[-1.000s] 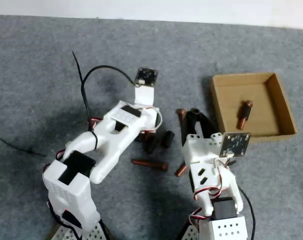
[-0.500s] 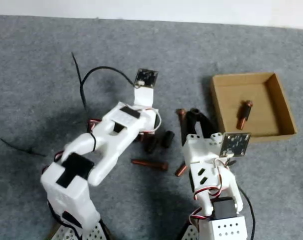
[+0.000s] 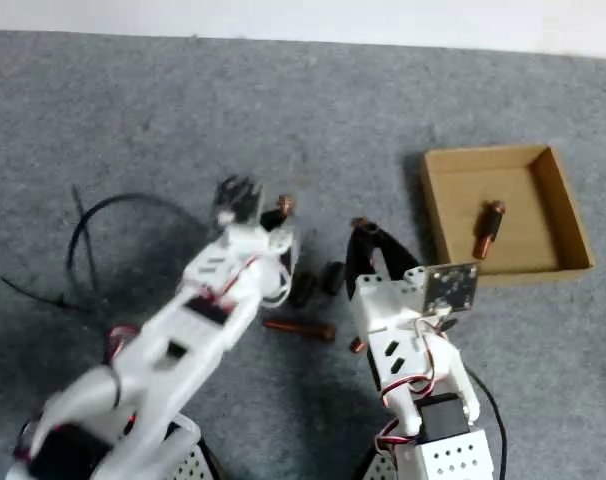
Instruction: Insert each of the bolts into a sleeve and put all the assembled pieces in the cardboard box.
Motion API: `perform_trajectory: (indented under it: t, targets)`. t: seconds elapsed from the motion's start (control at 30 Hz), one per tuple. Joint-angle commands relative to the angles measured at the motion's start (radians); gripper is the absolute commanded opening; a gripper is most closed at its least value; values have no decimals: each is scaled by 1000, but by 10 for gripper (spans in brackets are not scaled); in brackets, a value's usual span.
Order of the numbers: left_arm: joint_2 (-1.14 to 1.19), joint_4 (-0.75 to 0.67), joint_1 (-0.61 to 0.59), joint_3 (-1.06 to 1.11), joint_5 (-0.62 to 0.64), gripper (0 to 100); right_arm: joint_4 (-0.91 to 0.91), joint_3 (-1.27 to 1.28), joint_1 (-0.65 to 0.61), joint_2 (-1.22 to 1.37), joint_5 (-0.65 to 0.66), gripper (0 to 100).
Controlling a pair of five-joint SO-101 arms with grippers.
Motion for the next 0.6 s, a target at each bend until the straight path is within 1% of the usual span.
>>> perform_trajectory:
  t: [0.0,0.1,0.17,0.57]
  targets:
    - [-188,-178,-15,102,3,5,39,136,-71,4,135,5]
    - [-297,-209,-15,166,5,5,90,136,-156,4,212,5]
    - [-366,-207,-12,199,5,5,104,136,-182,4,226,5]
    - [-862,-193,-4,375,6,5,104,136,-186,4,227,5]
